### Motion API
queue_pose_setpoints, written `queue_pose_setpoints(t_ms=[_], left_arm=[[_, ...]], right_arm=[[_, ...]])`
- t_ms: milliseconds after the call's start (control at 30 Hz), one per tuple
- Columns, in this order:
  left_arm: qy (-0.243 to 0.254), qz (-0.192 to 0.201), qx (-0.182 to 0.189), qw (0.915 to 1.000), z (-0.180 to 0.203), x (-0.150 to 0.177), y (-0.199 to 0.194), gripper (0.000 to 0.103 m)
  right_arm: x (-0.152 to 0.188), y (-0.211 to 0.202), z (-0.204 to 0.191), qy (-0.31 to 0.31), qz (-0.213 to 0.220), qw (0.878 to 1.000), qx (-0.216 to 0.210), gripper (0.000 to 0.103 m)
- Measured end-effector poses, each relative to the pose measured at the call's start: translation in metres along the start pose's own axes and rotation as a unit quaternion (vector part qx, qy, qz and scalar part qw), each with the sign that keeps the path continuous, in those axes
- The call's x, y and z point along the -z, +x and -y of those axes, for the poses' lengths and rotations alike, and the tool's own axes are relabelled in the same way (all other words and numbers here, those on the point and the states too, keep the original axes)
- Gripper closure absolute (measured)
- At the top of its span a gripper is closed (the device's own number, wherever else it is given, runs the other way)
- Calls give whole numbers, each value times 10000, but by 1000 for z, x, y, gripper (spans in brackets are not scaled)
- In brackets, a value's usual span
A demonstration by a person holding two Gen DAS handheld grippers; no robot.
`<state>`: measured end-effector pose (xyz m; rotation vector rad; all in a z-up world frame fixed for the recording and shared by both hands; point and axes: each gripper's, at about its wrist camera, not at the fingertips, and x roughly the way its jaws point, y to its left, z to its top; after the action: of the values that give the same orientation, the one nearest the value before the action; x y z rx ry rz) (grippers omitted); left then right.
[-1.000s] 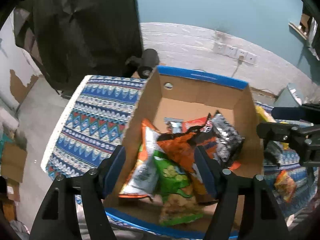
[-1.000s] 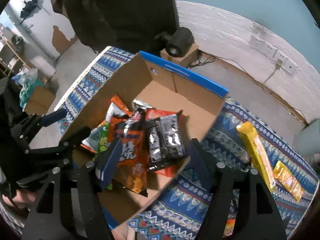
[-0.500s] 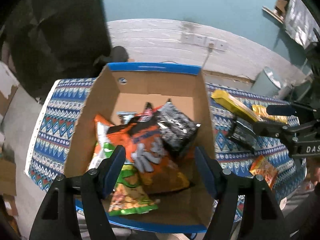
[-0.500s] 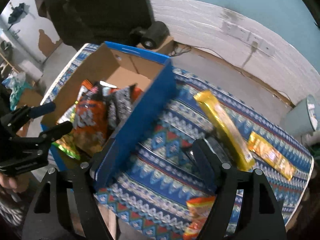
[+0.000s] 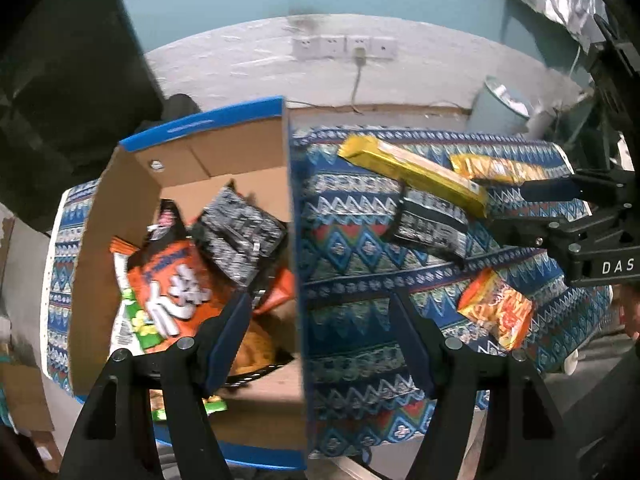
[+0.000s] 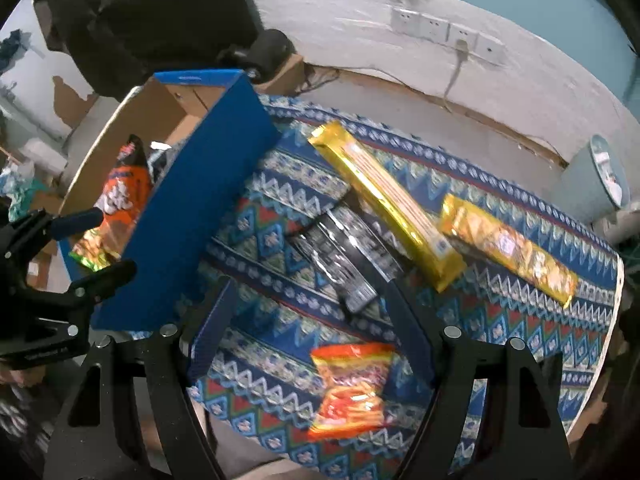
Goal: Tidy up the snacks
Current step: 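Move both grippers back over the remaining snacks on the cloth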
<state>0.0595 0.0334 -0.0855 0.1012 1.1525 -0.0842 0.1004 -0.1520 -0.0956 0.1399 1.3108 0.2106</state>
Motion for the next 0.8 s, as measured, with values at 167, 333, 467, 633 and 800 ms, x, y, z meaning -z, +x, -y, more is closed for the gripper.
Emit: queue_pose_setpoints(t_ms=[167, 333, 467, 633, 800], left_arm=[[91, -126, 1, 9999, 19, -1, 10, 30], [436, -217, -128, 9987, 41, 0, 22, 30], [689, -351, -221, 9968, 55, 5, 34, 30], [941, -533, -296, 9937, 68, 14, 47, 30], [1123, -639, -332, 9911, 79, 19, 57, 30]], right_arm=[[16, 5, 16, 59, -108, 9999, 32, 25], [30, 13, 28, 62, -290, 9995, 62, 25], [44, 24, 33, 45, -513, 9987, 39, 25], [61, 45, 38, 50, -835, 9965, 4, 25], [77, 68, 39, 6, -1145, 9934, 6, 25]])
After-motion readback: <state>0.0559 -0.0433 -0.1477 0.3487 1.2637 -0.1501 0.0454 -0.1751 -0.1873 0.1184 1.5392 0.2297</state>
